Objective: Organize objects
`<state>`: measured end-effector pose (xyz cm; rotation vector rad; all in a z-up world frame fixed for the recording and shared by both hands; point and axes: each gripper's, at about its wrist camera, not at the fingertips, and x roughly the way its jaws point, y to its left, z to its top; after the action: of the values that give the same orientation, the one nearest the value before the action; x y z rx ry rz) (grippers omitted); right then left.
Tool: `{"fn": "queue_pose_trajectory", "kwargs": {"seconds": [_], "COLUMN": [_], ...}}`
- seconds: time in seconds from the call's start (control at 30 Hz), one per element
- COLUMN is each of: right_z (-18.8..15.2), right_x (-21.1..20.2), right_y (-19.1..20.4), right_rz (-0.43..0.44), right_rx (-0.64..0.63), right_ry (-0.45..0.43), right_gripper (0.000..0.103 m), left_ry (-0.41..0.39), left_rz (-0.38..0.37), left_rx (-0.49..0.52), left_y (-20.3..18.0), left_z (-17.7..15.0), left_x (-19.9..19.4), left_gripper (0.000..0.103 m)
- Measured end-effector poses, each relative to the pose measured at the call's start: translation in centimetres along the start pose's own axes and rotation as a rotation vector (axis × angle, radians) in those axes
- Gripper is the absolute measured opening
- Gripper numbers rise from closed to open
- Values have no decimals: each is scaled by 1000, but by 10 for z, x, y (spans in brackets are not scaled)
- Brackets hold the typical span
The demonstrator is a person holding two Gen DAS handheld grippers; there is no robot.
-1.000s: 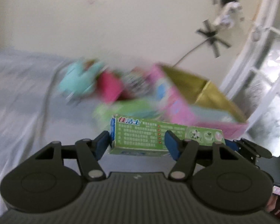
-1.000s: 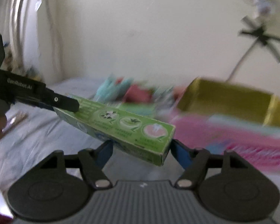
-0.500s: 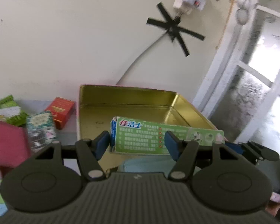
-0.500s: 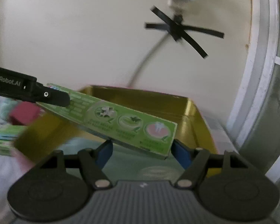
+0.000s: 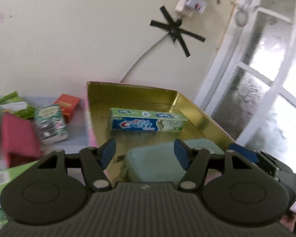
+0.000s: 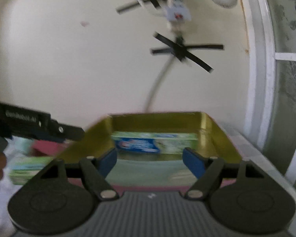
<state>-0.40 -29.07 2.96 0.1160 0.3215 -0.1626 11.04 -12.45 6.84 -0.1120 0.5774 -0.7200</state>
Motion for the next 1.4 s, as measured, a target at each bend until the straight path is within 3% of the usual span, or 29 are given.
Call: {"fn": "queue_pose_trajectory", "kwargs": {"seconds": [0.2,0.33,0.47,0.6,0.93,1.1,1.4], "right_z": [-11,-22,-36,-46,-51,-52,-53], "right_x": [-26,-19,-3,-2,-37,-51,-60], "right_y": [52,101,135,144,103,87,69], "right_rz": [190,296,320,238,5,-24,-4], "right_rx": [-4,-65,-51,5,173,215,280], "right_ry": [7,61,129,121,77,49,45], "right_gripper": [76,76,74,74,82,87,87], "left_ry": [-3,10,39,45,35,39,57], "left_rz": [77,219,379,417,348,370,405], "left_rx": [-56,-131,-173,-191,15,102,134], "left_y": [52,92,118,123,60,32,5], "left_z": [-37,-62,-80,-91,-98,-105,-114], "left_x": [-59,-85,-100,-108,-97,-91,-86], "left_gripper": [67,67,67,67,68,71,78]}}
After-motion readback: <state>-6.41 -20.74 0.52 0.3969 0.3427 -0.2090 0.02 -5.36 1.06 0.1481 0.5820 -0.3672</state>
